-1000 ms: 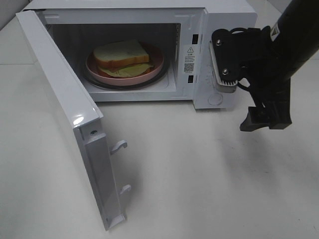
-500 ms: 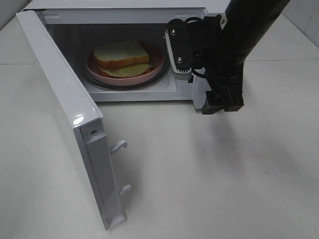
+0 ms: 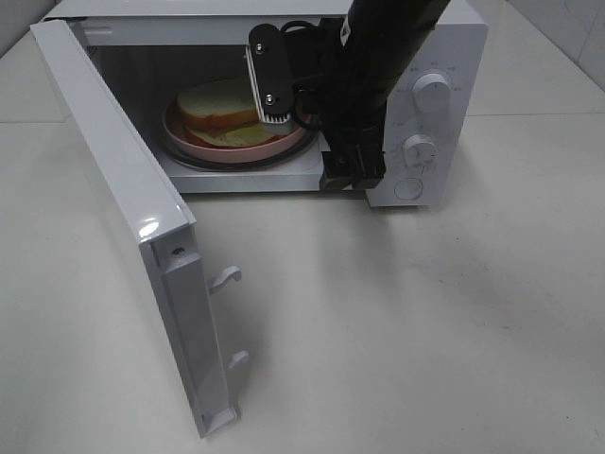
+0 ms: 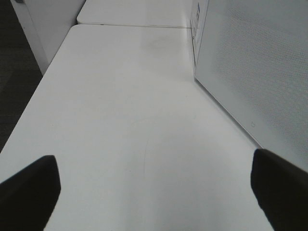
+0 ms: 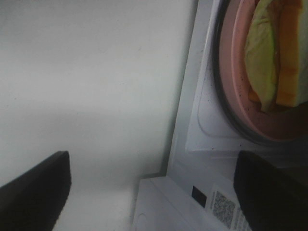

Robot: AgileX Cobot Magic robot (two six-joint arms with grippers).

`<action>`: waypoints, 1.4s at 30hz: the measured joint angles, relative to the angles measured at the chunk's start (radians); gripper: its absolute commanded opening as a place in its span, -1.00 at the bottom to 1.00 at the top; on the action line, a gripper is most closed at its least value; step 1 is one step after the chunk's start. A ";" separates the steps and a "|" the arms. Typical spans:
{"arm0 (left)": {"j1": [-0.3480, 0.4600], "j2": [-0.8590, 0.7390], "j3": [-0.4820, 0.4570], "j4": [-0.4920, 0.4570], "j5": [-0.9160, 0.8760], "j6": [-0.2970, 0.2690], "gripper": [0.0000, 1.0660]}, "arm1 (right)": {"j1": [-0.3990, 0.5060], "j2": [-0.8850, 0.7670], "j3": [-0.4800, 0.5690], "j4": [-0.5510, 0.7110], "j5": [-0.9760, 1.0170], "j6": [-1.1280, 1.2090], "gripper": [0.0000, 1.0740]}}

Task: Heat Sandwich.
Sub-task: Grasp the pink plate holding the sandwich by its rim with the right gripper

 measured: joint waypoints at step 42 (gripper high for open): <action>0.000 0.000 0.000 0.000 0.000 0.000 0.90 | 0.003 0.539 -0.582 0.023 -0.014 0.071 0.50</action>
